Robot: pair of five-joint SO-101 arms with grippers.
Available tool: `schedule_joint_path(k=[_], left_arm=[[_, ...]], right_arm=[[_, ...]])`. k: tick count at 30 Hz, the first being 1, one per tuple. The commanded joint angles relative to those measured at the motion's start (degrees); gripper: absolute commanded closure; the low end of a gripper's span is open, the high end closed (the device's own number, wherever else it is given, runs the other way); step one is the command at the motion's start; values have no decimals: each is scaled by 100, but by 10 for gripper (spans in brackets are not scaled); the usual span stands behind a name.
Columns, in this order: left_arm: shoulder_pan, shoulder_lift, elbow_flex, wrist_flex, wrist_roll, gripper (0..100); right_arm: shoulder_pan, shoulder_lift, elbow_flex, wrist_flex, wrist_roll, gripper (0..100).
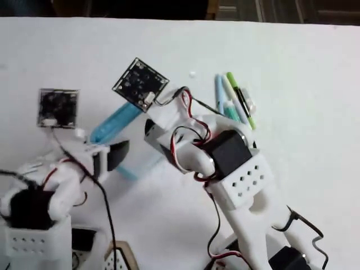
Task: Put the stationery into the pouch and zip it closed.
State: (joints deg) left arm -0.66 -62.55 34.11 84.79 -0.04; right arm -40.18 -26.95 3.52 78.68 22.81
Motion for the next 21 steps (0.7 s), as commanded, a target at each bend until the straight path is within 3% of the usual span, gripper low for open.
schedule_joint_path(k=[1, 4, 9, 16, 21], left_arm=[[418, 66, -299, -422, -44, 845], [549, 92, -774, -730, -62, 985], [514, 101, -1284, -905, -70, 954], [57, 101, -1292, -1240, -97, 958], [-558, 101, -1143, -1345, -897, 957]], right_arm=[[31, 13, -18, -31, 18, 981], [13, -13, -26, -13, -26, 981], [4, -31, -53, -4, -651, 981], [-646, -277, -62, -4, -738, 981], [-1121, -743, -62, -4, -747, 981]])
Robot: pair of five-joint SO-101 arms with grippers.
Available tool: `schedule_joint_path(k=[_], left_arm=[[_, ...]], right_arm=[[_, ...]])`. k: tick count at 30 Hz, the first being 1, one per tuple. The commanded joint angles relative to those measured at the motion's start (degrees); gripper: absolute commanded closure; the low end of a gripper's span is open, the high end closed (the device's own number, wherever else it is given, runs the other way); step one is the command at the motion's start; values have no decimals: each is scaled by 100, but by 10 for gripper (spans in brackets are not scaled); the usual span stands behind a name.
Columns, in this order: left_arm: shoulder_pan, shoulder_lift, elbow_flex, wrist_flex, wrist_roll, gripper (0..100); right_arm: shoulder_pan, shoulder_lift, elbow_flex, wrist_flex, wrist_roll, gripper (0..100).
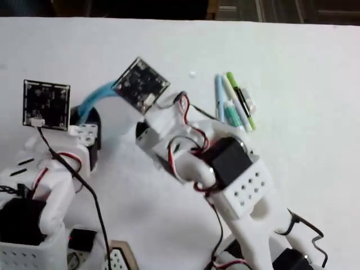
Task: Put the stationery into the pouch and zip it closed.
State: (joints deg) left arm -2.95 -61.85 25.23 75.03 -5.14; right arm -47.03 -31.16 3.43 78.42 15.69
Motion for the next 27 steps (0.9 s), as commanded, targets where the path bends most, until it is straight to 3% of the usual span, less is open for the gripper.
schedule_joint_path(k=[1, 4, 7, 11, 21, 27], left_arm=[[-400, 31, -185, -360, -615, 945], [-576, 31, 35, -246, -905, 812], [-857, 40, 167, -299, -211, 725], [-927, 40, 484, -563, 79, 722], [-971, 31, 1169, -835, 343, 722], [-1859, 22, 932, -835, 352, 722]], right_arm=[[-514, -400, -53, 22, -35, 981], [-743, -585, -53, 13, -26, 981], [-1138, -681, -26, 31, -35, 981], [-1473, -629, -9, 48, -35, 981], [-1341, 119, -26, -277, -35, 981], [-752, 356, -53, -752, -44, 981]])
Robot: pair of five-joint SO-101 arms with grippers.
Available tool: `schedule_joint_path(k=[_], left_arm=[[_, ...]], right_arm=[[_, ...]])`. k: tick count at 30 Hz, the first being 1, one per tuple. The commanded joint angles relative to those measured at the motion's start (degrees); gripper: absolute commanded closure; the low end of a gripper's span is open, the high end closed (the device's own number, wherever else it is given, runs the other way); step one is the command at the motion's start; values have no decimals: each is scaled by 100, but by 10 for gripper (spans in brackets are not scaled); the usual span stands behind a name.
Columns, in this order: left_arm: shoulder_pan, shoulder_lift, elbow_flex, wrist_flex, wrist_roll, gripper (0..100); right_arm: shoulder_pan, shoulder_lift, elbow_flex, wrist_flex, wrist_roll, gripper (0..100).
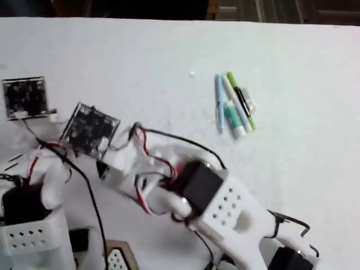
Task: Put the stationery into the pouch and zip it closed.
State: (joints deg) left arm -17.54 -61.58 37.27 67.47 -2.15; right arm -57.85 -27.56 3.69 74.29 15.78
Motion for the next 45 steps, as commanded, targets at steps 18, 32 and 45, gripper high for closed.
schedule_joint_path(k=[18, 32, 45], left_arm=[[-1182, -4, -1380, 888, 325, 721], [-945, -4, 62, 123, 299, 721], [-242, 4, 721, -387, 299, 722]], right_arm=[[1174, 980, -1002, -1068, -738, 981], [259, 980, -1538, 1059, -510, 981], [-1051, 998, -2382, 901, -536, 981]])
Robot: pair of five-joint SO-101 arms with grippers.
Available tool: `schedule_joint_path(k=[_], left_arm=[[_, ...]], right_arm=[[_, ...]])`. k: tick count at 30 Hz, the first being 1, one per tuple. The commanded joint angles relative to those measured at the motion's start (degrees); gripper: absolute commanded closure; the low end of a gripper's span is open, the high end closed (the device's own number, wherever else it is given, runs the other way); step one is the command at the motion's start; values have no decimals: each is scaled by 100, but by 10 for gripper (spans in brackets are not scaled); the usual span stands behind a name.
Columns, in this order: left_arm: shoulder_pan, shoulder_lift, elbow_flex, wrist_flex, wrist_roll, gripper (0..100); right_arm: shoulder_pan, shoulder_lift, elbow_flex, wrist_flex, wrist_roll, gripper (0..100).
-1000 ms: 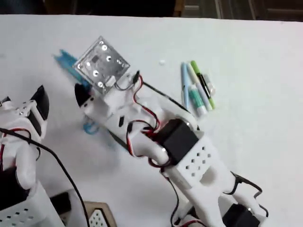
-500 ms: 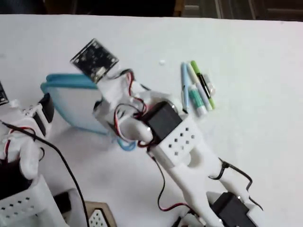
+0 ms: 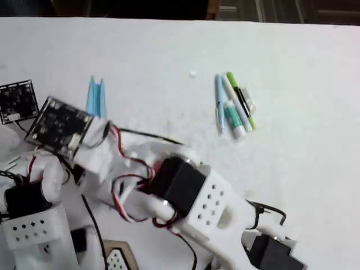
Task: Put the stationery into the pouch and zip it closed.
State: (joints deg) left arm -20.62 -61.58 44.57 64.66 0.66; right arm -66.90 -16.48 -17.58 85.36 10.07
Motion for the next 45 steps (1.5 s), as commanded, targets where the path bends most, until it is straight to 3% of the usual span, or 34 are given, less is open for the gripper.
schedule_joint_path(k=[1, 11, 21, 30, 37, 45], left_arm=[[66, 4, 0, -105, 18, 722], [-57, -31, -88, 18, -79, 722], [-435, -40, -1363, 1424, -281, 717], [-497, -40, -2040, 2145, -281, 717], [-497, -40, -2022, 2154, -308, 717], [-488, -48, -2084, 2444, -308, 717]], right_arm=[[-136, -119, -255, -330, 35, 981], [-119, -127, -255, -1138, 53, 981], [980, -66, -211, -1112, -105, 981], [1314, -119, -211, -1341, -2075, 981], [1868, -84, -211, -2079, -4396, 981], [2475, -119, -220, -3029, -5741, 978]])
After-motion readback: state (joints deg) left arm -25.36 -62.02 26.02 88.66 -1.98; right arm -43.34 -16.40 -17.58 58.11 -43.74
